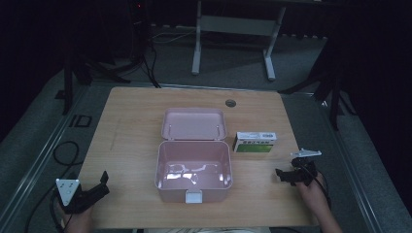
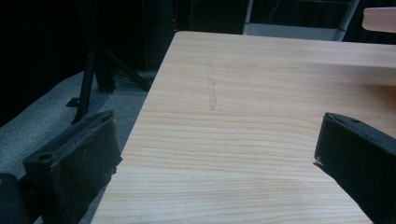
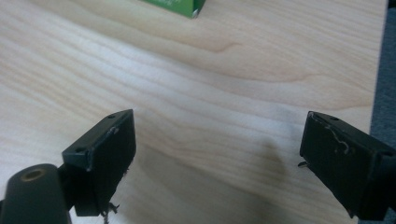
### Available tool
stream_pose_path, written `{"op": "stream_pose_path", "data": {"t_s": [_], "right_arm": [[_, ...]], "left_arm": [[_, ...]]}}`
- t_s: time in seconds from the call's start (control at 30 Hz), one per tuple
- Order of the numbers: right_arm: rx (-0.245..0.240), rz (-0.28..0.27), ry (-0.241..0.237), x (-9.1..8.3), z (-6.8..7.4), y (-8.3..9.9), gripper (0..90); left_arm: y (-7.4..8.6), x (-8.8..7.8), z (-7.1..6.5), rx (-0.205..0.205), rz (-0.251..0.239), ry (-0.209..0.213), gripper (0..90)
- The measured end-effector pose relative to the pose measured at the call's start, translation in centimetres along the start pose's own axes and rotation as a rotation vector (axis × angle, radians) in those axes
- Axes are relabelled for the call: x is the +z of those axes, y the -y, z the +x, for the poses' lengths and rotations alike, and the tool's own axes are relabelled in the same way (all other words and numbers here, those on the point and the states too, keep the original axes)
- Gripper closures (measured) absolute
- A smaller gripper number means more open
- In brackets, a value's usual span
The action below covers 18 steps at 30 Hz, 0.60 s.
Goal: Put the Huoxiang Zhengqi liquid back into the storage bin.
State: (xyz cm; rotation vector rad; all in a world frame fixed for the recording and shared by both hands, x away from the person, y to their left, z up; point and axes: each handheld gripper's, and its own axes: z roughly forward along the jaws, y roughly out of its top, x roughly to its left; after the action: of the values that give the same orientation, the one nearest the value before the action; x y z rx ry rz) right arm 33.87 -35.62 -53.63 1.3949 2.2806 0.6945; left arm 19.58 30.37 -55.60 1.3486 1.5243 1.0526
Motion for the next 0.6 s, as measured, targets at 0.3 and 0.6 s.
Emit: {"op": "stream_pose_path", "data": {"t_s": [0.3,0.6], "right_arm": [[-0.017,0.043,-0.001,-0.5,0.0,-0.1,10.5],[-0.127,0.225,-0.053,-1.7,0.5,-0.3,13.9]], "left_arm": [[0.0,0.0,0.0,-0.001,-0.001,0.002,0.2],[0.0,0.0,0.1,-0.004,0.002,0.007,0.2]]}}
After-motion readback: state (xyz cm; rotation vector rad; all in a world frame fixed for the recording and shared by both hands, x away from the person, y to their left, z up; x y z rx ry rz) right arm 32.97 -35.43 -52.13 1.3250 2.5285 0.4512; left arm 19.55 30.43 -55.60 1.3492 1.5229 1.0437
